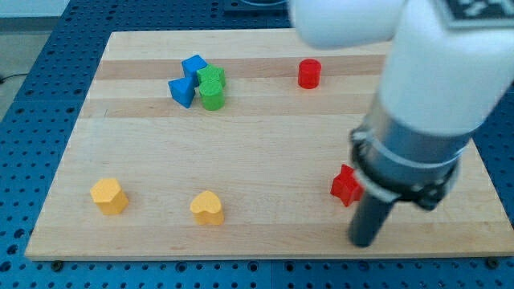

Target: Move the yellow hexagon to the bottom of the green circle

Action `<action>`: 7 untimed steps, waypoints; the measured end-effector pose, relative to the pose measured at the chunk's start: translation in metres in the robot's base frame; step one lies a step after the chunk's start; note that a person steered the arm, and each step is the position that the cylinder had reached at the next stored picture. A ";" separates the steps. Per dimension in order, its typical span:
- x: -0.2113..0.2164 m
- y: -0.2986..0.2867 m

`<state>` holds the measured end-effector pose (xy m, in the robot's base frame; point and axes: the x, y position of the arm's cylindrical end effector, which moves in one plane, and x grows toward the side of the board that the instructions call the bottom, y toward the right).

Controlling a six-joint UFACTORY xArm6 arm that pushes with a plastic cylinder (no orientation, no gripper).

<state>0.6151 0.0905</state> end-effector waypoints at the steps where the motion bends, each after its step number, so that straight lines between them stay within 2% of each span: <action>1: 0.003 -0.074; 3: 0.000 -0.298; 4: -0.036 -0.333; 6: -0.091 -0.263; 7: -0.135 -0.253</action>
<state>0.4805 -0.1623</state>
